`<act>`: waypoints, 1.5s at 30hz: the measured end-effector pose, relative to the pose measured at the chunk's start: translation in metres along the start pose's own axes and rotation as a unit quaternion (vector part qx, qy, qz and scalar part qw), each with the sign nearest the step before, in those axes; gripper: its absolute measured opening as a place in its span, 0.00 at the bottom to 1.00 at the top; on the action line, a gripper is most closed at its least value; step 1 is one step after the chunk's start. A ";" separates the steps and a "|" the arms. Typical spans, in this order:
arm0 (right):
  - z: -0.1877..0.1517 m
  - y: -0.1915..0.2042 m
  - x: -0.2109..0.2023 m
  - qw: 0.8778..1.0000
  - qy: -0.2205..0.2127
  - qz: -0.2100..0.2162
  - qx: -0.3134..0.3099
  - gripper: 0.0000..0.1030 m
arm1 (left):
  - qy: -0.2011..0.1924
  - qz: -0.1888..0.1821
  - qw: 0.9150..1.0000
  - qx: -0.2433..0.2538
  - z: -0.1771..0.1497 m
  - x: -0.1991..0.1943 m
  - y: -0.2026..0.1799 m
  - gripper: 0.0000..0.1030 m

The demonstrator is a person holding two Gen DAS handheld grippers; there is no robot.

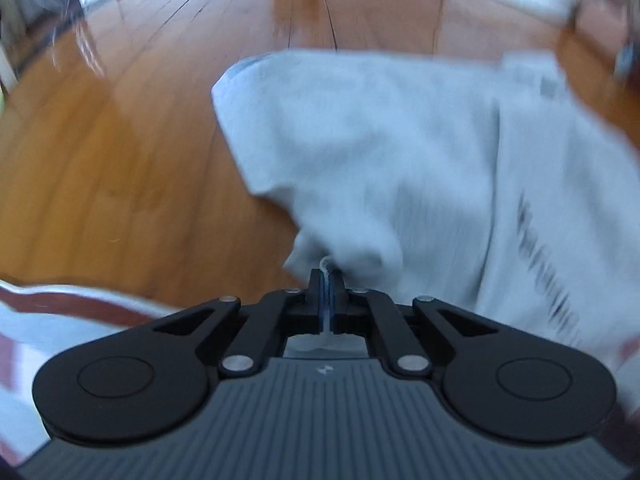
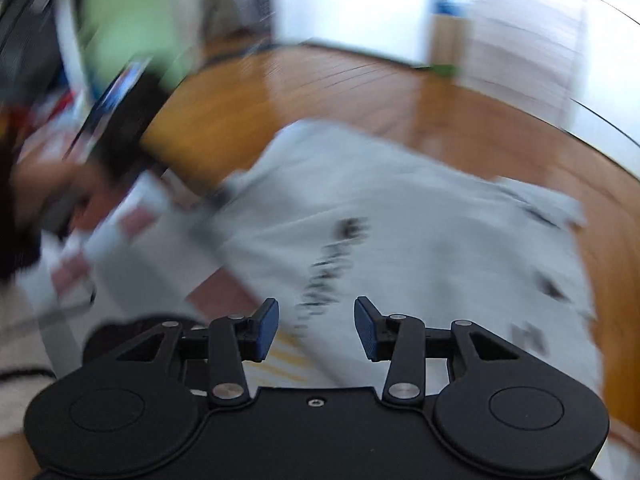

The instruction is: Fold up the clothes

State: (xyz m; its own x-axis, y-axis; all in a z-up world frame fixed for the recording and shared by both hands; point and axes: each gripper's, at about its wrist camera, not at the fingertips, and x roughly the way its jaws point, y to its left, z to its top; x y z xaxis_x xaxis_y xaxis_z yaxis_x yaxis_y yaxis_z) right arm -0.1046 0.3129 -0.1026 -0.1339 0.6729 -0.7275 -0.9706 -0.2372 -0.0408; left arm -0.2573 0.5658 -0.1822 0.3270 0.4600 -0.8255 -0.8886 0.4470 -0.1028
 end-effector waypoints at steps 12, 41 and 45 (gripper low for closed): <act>0.053 -0.015 0.120 0.999 0.026 0.002 -0.032 0.04 | -0.078 -0.230 0.946 -0.213 0.014 0.005 0.052 0.01; 0.003 -0.177 0.094 0.928 -0.031 -0.093 0.361 0.33 | -0.016 -0.191 0.980 0.044 -0.015 0.054 -0.127 0.64; 0.000 -0.182 0.100 0.922 -0.034 -0.079 0.377 0.33 | -0.052 -0.187 0.978 0.079 -0.018 0.042 -0.139 0.61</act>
State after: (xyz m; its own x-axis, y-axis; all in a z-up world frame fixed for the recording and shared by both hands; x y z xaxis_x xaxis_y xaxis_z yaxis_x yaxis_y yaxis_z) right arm 0.0585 0.4231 -0.1675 0.0341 0.7058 -0.7076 -0.8394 0.4045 0.3631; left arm -0.1260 0.5096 -0.2123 0.6583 0.3137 -0.6843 -0.6425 0.7078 -0.2936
